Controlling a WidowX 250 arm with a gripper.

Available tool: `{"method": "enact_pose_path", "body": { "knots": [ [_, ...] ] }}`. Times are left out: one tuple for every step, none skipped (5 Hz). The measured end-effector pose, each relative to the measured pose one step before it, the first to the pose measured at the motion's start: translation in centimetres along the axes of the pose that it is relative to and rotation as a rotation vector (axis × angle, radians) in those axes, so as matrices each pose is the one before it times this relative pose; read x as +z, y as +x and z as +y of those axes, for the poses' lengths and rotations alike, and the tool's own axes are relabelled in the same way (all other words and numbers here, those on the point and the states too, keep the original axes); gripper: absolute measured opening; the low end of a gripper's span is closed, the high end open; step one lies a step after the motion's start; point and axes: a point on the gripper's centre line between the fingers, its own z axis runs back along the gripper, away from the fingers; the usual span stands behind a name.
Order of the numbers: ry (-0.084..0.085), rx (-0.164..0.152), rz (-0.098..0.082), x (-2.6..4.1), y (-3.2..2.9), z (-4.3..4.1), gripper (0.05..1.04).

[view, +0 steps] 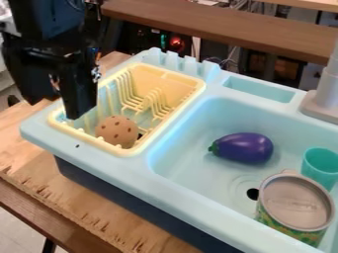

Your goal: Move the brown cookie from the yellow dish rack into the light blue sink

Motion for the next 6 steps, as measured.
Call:
{"method": "enact_pose_path", "body": {
  "knots": [
    [-0.0243,-0.0441,-0.0185,-0.217,1.999,1.062,0.999],
    [-0.0195,-0.0707,-0.0029,-0.344,2.612,0.384,0.999],
    [0.0239,-0.0599,-0.0091,0.161,2.388,-0.332,0.999],
    [-0.0022,-0.0488,0.0068,-1.358,0.959,0.019,0.999],
    [0.0259,0.0261,-0.0059,-1.197,-0.344,0.763,0.999],
    [0.0329,0.0467,0.0225,-1.28,-0.951,0.953,0.999]
  ]
}}
